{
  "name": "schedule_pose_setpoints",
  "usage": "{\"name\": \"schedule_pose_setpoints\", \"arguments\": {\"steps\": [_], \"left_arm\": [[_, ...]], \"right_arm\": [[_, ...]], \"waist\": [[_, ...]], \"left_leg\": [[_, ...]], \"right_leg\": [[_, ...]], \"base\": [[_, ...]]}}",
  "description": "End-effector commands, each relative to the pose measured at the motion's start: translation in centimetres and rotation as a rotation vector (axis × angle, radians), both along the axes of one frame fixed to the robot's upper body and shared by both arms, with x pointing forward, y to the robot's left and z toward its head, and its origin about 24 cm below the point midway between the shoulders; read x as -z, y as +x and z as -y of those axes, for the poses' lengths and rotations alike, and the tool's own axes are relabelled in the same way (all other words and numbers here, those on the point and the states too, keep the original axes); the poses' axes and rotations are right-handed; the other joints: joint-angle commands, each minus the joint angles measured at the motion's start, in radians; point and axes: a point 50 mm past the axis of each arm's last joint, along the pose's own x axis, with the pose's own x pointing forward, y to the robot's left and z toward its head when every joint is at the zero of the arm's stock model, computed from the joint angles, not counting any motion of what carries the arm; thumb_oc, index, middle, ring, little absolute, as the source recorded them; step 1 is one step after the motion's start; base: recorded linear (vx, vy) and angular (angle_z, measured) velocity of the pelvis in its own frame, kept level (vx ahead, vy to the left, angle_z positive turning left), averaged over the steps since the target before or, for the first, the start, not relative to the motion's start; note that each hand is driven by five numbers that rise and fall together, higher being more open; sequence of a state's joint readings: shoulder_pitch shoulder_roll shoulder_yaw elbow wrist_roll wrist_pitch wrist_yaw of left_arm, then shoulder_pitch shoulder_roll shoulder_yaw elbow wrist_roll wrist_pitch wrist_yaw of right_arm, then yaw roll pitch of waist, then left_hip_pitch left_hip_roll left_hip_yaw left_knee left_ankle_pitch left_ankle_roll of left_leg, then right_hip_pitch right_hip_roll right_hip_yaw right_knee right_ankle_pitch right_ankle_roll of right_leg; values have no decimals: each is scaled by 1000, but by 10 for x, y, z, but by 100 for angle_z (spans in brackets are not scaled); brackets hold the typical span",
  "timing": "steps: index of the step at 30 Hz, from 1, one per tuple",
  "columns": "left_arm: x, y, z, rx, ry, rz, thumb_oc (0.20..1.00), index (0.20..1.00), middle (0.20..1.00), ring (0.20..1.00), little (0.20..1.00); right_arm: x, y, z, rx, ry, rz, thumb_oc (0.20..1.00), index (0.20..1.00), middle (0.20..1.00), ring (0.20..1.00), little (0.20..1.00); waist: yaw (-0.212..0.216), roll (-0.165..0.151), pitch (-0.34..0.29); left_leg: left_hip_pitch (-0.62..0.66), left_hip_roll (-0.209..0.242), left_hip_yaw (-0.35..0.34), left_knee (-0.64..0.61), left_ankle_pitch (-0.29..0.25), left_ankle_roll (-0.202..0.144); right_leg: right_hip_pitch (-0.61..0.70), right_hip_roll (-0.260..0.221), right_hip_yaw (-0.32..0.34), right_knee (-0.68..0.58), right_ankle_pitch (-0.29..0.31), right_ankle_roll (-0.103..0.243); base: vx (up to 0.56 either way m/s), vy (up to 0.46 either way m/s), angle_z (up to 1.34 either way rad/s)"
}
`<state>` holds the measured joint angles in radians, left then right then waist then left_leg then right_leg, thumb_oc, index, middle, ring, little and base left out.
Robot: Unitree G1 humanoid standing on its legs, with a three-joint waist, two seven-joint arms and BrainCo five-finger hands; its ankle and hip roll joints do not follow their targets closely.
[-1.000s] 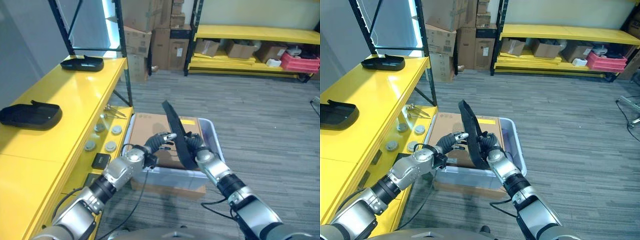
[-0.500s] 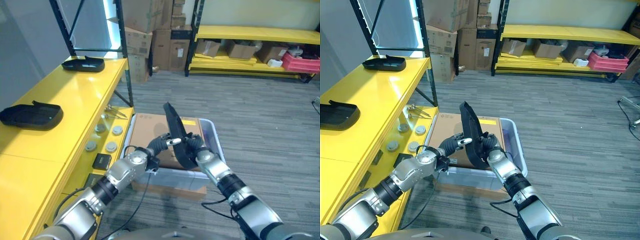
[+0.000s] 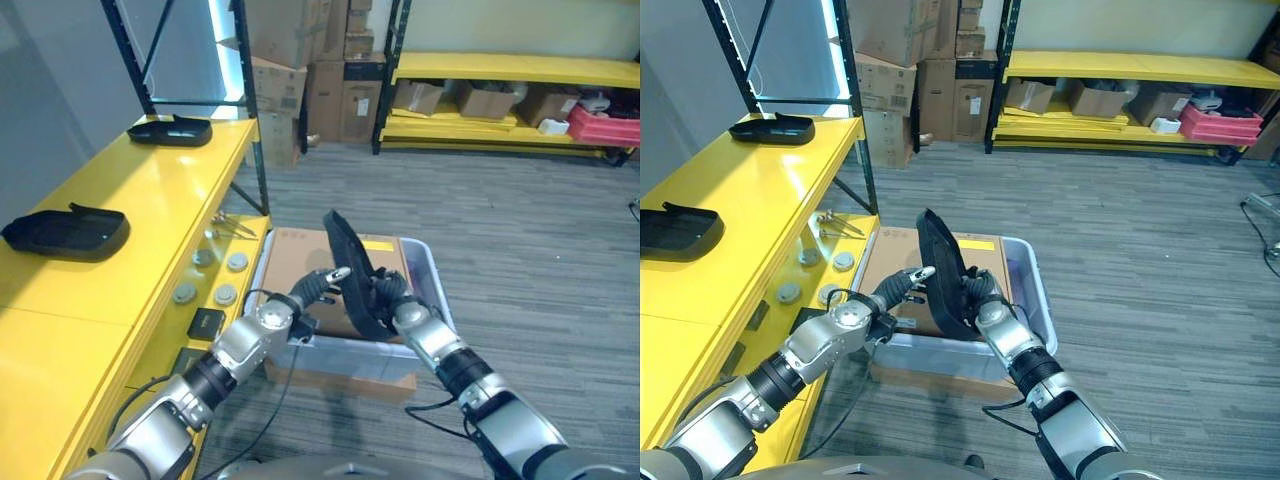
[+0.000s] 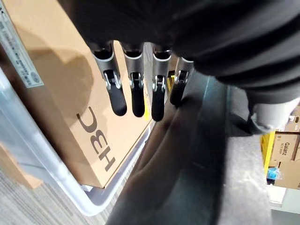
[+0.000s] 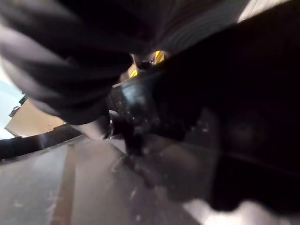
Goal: Move parts from the plastic box to the shelf.
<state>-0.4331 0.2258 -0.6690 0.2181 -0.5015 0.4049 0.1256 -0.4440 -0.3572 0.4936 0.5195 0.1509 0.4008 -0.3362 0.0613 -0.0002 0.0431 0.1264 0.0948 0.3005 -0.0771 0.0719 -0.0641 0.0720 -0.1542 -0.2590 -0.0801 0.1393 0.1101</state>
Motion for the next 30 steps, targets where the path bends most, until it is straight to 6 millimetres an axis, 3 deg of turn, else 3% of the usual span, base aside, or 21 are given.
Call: {"name": "schedule_pose_setpoints", "arguments": {"steps": [1, 9, 10, 11, 15, 19, 30], "left_arm": [[-22, 15, 33, 85, -2, 98, 200, 200, 200, 200, 200], [-23, 16, 31, 96, -7, 125, 200, 200, 200, 200, 200], [-23, 15, 31, 85, -24, 113, 718, 718, 718, 718, 718], [-23, 15, 32, 74, -39, 103, 1000, 1000, 1000, 1000, 1000], [-27, 17, 31, -63, -146, 100, 1000, 1000, 1000, 1000, 1000], [-29, 24, 16, -223, -255, 100, 1000, 1000, 1000, 1000, 1000], [-22, 23, 0, -227, -275, 62, 1000, 1000, 1000, 1000, 1000]], "right_arm": [[-44, 26, -38, -140, 30, 180, 200, 200, 200, 200, 200], [-43, 26, -36, -144, 20, 183, 200, 200, 200, 200, 200], [-44, 27, -36, -145, 18, 184, 200, 200, 200, 200, 200], [-44, 27, -36, -146, 17, 184, 200, 200, 200, 200, 200], [-44, 28, -34, -139, 5, 177, 200, 200, 200, 200, 200], [-43, 28, -24, -124, -54, 172, 200, 200, 200, 200, 200], [-66, 44, 15, -77, -180, 199, 200, 200, 200, 200, 200]], "waist": [[36, -3, -14], [39, -2, -8], [39, -1, -8], [40, -1, -7], [41, -2, -4], [52, -4, 0], [87, -8, 14]], "left_leg": [[-46, 16, -60, 33, -34, 6], [-48, 14, -68, 36, -34, 5], [-48, 13, -70, 36, -34, 5], [-47, 13, -70, 36, -34, 5], [-46, 14, -74, 38, -34, 3], [-45, 14, -79, 37, -33, 1], [-43, 4, -121, 28, -30, 0]], "right_leg": [[36, -76, -85, 88, -110, 98], [35, -75, -85, 93, -112, 97], [36, -75, -84, 92, -112, 97], [36, -75, -84, 92, -112, 97], [38, -74, -83, 93, -112, 96], [43, -74, -87, 88, -109, 93], [55, -73, -102, 88, -109, 91]], "base": [[0, 0, 0], [0, 0, 0], [0, 0, 0], [0, 0, 0], [0, 0, 0], [0, 0, 0], [6, 17, 7]]}}
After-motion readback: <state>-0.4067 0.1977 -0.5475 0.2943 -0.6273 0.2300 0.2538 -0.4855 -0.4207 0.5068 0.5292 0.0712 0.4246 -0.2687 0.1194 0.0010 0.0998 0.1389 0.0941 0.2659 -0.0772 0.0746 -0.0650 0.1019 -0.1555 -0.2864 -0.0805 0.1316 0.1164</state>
